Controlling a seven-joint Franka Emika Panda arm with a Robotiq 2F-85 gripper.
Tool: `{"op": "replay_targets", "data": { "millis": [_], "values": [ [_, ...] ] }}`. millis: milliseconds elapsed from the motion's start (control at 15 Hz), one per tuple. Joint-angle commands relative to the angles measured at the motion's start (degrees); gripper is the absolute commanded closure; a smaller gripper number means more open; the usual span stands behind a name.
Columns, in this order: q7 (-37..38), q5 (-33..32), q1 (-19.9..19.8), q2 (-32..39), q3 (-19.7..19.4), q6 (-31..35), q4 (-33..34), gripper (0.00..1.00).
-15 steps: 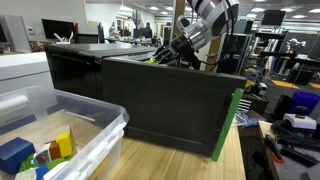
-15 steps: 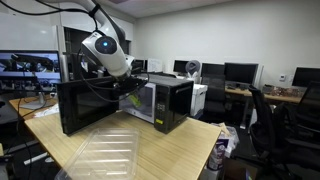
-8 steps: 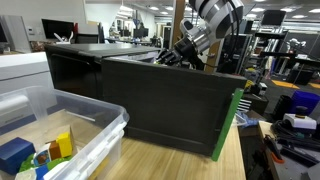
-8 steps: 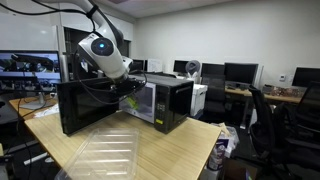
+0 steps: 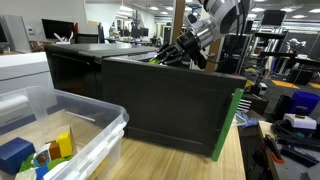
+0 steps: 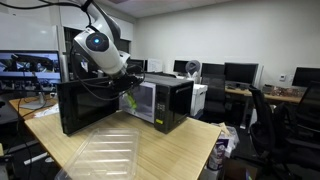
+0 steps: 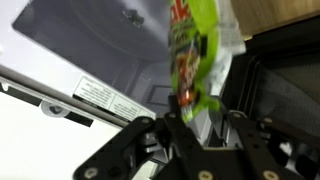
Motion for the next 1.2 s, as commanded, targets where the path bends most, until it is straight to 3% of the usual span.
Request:
{"op": "replay_targets", "data": {
  "millis": [0,333,800,1133],
  "values": [
    [-0.57,2.51,-1.18,-1.99,0.76,-0.01,-3.10,0.32],
    [-0.57,6.74,-1.49,-3.54,0.74,-0.07,-3.39,0.01],
    [-0.58,7.37,-0.63,-5.81,0.38,9.94,-10.60,0.00],
    [3.39,6.12,0.17,-5.21,0.96,18.13,-13.86,0.00]
  ]
}}
